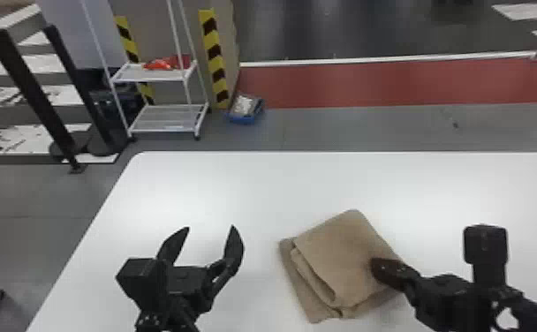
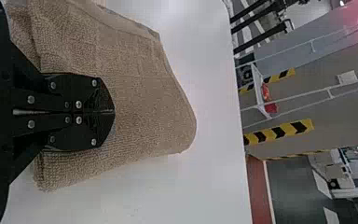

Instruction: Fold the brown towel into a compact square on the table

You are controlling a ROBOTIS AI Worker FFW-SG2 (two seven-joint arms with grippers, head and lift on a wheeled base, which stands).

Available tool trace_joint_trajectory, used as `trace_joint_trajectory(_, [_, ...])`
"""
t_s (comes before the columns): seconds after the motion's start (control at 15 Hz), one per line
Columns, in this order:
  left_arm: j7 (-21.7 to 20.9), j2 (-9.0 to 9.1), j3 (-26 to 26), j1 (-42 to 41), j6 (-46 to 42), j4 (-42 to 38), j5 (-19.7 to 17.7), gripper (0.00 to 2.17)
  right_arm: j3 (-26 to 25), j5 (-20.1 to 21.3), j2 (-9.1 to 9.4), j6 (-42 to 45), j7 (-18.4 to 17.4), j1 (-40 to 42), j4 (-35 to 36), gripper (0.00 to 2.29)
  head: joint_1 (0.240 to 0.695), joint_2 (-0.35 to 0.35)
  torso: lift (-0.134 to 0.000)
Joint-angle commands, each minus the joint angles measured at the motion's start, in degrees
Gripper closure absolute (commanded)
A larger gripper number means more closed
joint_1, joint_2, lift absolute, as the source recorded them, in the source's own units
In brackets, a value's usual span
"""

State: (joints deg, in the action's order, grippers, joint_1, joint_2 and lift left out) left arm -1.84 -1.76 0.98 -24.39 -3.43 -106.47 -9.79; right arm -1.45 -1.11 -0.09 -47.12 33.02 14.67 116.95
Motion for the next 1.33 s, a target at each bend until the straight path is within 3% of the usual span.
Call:
trace_joint_trajectory(0.0, [0.0,0.00,-0.2,-0.1,-0.1,0.0,-0.1,0.07,-2.7,-2.1,0.14,-5.0,1.5,2.9,7.2,2.22,0.695,0.123,-0.114])
trace_joint_trajectory(0.2, [-0.1,0.00,-0.3,0.0,-0.3,0.2,-0.1,0.07,-6.7,-2.1,0.14,-13.3,4.3,6.3,12.3,2.22,0.695,0.115,-0.114])
trace_joint_trajectory(0.47, [-0.1,0.00,-0.4,0.2,-0.5,0.8,-0.2,0.07,-9.6,-1.1,0.14,-19.1,5.5,4.9,11.5,2.22,0.695,0.075,-0.114])
trace_joint_trajectory(0.8, [-0.1,-0.09,-0.4,0.0,-0.5,0.6,-0.2,0.07,-3.9,4.2,0.14,-20.9,4.2,-6.1,1.1,2.22,0.695,0.065,-0.114])
trace_joint_trajectory(0.93, [-0.2,-0.09,-0.3,0.3,-0.5,0.7,-0.2,0.07,-3.2,4.5,0.14,-20.2,2.8,-11.2,-4.2,2.22,0.695,0.075,-0.114])
trace_joint_trajectory(1.27, [-0.4,-0.18,0.2,1.1,-0.3,0.8,-0.3,0.07,0.8,4.5,0.14,-9.3,-2.1,-19.3,-16.0,2.22,0.695,0.078,-0.114])
